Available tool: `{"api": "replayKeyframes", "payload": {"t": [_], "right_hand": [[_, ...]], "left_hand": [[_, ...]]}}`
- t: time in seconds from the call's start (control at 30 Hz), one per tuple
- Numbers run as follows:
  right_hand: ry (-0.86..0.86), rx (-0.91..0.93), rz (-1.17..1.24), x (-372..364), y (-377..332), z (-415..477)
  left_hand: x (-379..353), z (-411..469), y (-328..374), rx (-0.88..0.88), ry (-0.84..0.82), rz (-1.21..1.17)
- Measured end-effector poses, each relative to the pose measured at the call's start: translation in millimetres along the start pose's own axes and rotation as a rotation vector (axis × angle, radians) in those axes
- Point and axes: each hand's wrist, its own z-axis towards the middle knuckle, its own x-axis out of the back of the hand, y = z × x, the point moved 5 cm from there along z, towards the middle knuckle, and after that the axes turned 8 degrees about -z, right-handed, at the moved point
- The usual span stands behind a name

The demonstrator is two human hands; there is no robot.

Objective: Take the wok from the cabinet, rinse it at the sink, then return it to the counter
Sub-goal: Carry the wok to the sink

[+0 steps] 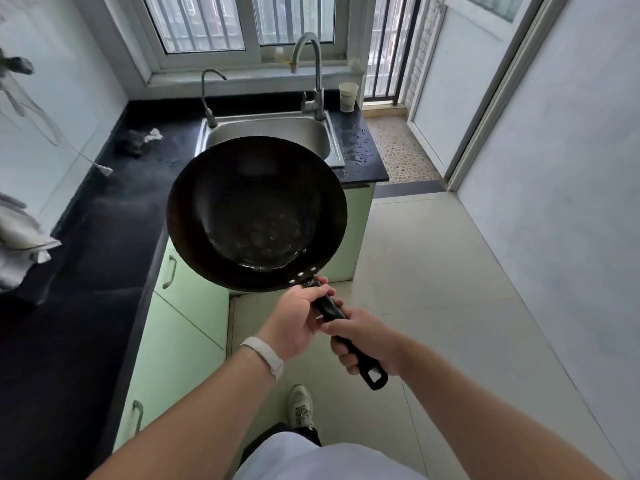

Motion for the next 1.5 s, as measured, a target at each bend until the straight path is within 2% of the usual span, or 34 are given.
{"api": "replayKeyframes", "payload": {"t": [0.3,0.47,0.93,1.27,1.5], "right_hand": [[0.074,-0.013,0.012,40.6,-86.9,100.3],[0.061,-0.020,0.013,68.6,-122.1,133.2],[-0.117,-0.048,0.127,174.2,-198.7,258.6],[-0.266,-0.106,0.045,250.7,-239.0,314.7],[-0.272,-0.123,0.014,278.3,-248.6,344.0]], "left_hand": [[-9.5,109.6,96.2,0.064,-0.059,0.028],[-23.4,150.2,129.1,0.078,-0.057,0.035],[-66.0,288.8,211.2,-0.012,0.106,0.081],[-102.3,356.1,238.3,-0.050,0.280,0.004],[-111.6,387.7,245.1,-0.011,0.327,-0.035]]}}
